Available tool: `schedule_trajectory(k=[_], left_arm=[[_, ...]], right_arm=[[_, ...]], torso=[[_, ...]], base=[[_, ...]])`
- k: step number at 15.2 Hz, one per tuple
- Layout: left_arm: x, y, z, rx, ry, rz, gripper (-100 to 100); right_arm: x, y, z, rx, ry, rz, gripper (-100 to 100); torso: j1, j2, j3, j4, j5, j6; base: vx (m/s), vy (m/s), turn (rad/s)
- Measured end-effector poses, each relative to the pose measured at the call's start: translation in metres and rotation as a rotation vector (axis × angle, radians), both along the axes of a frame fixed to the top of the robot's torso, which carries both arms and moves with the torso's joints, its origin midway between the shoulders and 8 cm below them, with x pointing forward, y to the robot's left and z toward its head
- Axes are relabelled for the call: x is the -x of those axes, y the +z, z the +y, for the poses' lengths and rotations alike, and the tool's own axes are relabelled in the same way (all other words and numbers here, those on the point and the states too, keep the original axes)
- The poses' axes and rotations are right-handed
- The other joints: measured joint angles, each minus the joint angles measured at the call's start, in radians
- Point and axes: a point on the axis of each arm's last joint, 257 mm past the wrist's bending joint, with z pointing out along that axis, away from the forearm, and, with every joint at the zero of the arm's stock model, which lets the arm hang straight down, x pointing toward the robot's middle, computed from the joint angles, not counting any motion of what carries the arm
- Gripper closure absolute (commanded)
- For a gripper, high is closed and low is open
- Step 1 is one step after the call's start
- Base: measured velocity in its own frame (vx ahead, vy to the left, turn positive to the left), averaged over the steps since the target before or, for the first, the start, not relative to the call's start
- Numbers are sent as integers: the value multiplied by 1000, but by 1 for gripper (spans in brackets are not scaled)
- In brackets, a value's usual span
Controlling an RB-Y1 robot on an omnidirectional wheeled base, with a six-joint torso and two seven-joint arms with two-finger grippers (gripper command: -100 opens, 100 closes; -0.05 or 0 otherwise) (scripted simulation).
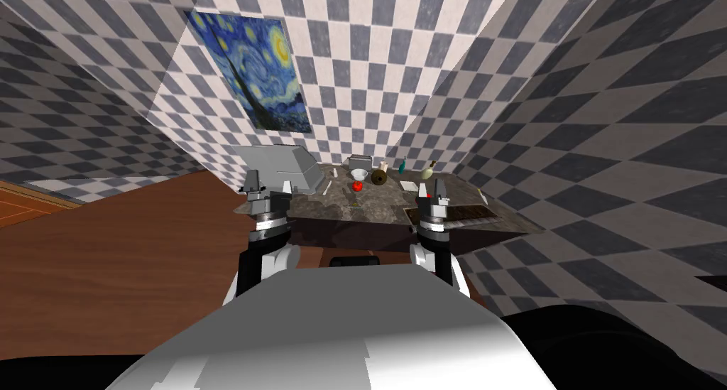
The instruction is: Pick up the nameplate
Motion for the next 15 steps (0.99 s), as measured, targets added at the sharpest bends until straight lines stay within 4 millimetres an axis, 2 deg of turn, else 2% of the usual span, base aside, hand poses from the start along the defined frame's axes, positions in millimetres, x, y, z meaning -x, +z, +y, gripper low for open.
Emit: schedule_trajectory(k=[7,15], left_arm=[[-8,-6,-7,-86,-58,55,-100],[-26,-26,5,-115,-109,193,-100]], right_arm=[[0,0,0,0,0,0,0],[0,0,0,0,0,0,0]], torso=[[1,1,0,0,0,0],[1,1,0,0,0,1]], base=[[-7,7,-99],[-13,13,-198]])
